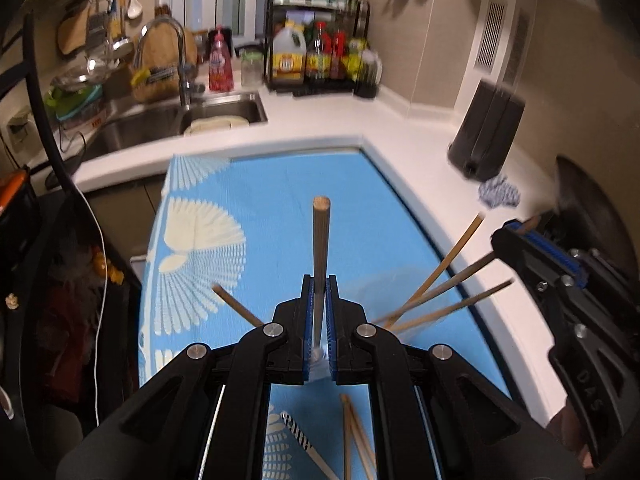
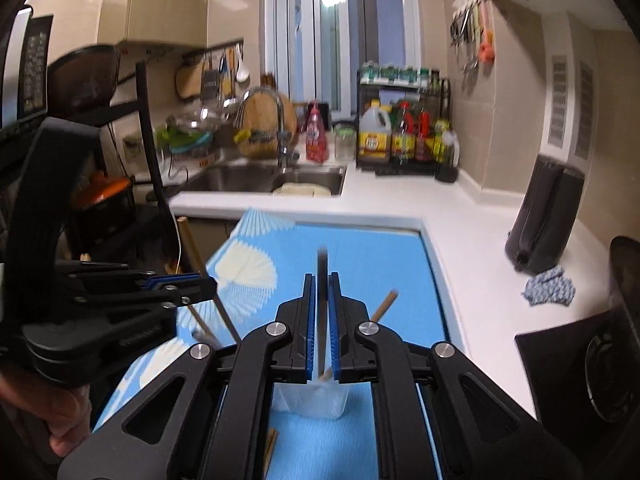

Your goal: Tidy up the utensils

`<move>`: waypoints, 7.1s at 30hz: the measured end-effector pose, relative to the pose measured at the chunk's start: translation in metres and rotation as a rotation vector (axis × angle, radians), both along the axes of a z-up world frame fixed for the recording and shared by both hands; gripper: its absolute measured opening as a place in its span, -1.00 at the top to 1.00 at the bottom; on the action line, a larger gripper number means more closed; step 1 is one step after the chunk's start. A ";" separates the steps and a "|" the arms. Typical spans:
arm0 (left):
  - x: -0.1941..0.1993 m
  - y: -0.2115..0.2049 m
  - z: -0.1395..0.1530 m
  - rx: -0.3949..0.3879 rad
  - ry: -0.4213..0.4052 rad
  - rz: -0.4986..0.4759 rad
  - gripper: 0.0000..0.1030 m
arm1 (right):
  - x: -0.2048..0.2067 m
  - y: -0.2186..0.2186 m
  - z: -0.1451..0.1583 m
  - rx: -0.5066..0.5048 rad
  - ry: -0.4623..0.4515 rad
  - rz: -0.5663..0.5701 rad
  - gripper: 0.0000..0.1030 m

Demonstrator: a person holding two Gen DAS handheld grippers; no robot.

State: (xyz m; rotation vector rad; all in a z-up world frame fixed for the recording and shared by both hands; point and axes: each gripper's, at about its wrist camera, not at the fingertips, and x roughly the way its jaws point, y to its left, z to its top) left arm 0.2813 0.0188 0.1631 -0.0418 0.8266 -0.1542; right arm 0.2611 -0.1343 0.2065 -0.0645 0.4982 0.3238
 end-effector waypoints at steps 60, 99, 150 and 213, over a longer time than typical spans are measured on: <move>-0.247 0.027 -0.145 -0.048 -0.147 0.211 0.32 | -0.216 -0.033 -0.188 0.051 0.081 -0.103 0.33; -0.257 0.026 -0.163 -0.045 -0.142 0.200 0.38 | -0.211 -0.015 -0.212 0.049 0.170 -0.017 0.65; -0.251 0.004 -0.174 0.009 -0.113 0.148 0.88 | -0.205 -0.041 -0.217 0.031 0.220 -0.106 0.88; -0.251 0.008 -0.185 0.055 -0.087 0.204 0.74 | -0.198 -0.061 -0.234 0.021 0.213 -0.169 0.84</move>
